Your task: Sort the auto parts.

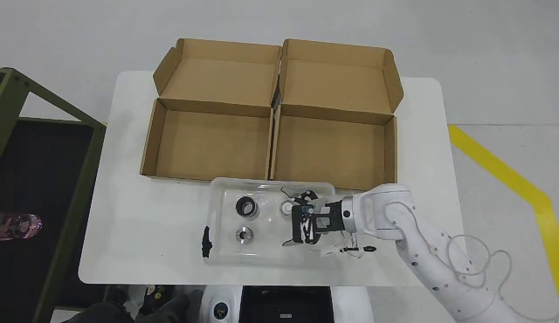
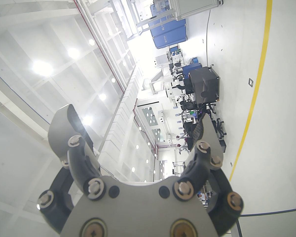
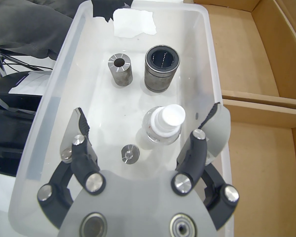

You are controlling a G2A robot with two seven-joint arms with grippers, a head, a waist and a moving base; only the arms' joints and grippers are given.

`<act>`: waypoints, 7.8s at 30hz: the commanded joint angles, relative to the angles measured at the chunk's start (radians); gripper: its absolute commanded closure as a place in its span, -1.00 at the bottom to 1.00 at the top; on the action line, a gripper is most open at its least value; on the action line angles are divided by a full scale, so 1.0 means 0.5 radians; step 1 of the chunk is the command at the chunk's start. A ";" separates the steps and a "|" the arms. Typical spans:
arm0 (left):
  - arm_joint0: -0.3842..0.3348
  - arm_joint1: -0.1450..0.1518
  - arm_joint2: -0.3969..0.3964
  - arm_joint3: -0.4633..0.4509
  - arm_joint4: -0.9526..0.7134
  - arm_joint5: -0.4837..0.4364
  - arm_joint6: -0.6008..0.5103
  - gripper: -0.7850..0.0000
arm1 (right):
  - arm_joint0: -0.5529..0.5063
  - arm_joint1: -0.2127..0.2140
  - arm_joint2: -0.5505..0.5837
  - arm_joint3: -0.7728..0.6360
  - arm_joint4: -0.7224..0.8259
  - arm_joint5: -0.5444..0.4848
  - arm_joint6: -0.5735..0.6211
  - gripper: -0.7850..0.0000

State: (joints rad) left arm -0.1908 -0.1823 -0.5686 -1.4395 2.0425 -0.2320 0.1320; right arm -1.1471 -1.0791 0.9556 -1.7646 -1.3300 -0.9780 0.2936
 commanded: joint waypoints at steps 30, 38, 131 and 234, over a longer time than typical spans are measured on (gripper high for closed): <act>0.000 0.000 0.000 0.000 0.000 0.000 0.000 -1.00 | 0.093 -0.006 -0.047 -0.025 0.123 0.012 -0.042 1.00; 0.000 0.000 0.000 0.000 0.000 0.000 0.000 -1.00 | 0.073 0.009 0.042 -0.168 0.144 0.020 -0.183 1.00; 0.000 0.000 0.000 0.000 0.000 0.000 0.000 -1.00 | 0.827 -0.168 -0.028 0.920 0.389 0.356 -0.244 -1.00; 0.000 0.000 0.000 0.000 0.000 0.000 0.000 -1.00 | 0.552 0.174 -0.704 -0.190 0.513 0.344 1.396 0.11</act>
State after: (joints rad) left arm -0.1908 -0.1823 -0.5686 -1.4395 2.0425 -0.2320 0.1320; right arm -0.8720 -0.9911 0.6053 -1.8615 -1.0719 -0.8068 0.9917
